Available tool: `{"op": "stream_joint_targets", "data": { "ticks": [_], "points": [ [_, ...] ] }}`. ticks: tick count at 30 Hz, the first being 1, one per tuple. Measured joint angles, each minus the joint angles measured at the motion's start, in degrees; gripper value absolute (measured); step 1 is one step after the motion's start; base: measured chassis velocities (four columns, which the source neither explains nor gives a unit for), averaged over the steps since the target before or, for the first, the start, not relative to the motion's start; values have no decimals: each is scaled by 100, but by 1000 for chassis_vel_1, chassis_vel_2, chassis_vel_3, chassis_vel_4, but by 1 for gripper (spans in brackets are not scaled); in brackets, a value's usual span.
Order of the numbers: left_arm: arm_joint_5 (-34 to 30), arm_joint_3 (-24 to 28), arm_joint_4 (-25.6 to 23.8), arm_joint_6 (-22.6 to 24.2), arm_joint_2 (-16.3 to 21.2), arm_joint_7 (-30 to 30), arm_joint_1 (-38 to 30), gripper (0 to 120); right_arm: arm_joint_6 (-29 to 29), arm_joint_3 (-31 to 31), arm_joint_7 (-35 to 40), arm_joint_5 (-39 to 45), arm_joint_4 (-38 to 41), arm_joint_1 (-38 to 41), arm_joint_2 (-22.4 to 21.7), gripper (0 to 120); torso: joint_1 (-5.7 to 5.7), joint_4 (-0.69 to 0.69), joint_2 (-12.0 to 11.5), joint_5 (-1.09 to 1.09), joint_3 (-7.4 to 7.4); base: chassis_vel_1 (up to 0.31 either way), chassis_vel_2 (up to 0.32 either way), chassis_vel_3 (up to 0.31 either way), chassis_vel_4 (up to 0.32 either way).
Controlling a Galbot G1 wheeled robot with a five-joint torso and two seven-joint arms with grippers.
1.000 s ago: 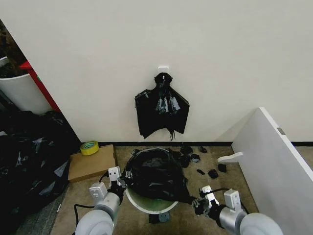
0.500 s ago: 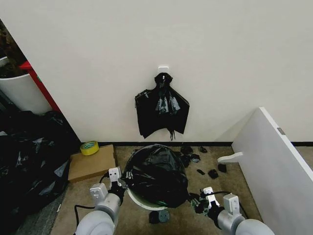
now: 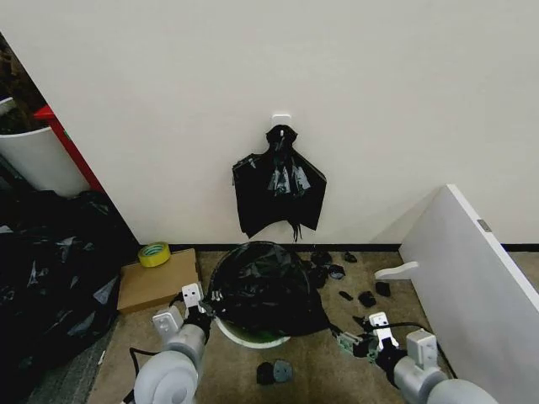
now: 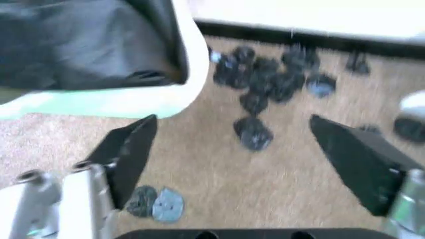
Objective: Place the garbage bag over the trash bin.
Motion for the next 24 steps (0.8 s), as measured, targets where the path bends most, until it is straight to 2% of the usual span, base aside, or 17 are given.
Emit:
{"op": "stream_joint_targets", "data": {
  "ticks": [1, 5, 9, 10, 16, 21, 24],
  "points": [
    [-140, 6, 25, 11, -2, -93, -78, 0, 62, 11, -61, -233, 138, -118, 0, 94, 0, 0, 0, -1, 0, 0, 0, 0, 0],
    [-345, 20, 47, 50, 2, -205, -213, 0, 256, -124, -206, -743, 338, -277, 6, 99, 0, -1, 0, -1, 0, 0, 0, 0, 0],
    [-501, 51, 73, 110, 47, -299, -334, 0, 648, -970, -386, -1663, 539, -245, 38, 100, 0, -1, 0, -1, 0, 0, 0, 0, 0],
    [-501, 51, 73, 110, 47, -299, -334, 0, 648, -970, -386, -1663, 539, -245, 38, 100, 0, -1, 0, -1, 0, 0, 0, 0, 0],
    [-621, 135, -17, 257, 101, -391, -344, 0, 1301, -2062, -458, -2854, 300, 582, 70, 100, 0, 0, 0, 1, 0, 0, 0, 0, 0],
    [-615, 186, -93, 342, 96, -393, -286, 0, 1483, -2399, -548, -3325, 120, 1039, -33, 99, 0, 1, 0, 0, 0, 0, 0, 0, 0],
    [-586, 207, -133, 387, 86, -393, -259, 0, 1500, -2656, -652, -3758, -102, 1372, -187, 90, 0, 0, 0, 0, 0, 0, 0, 0, 0]
  ]
}}
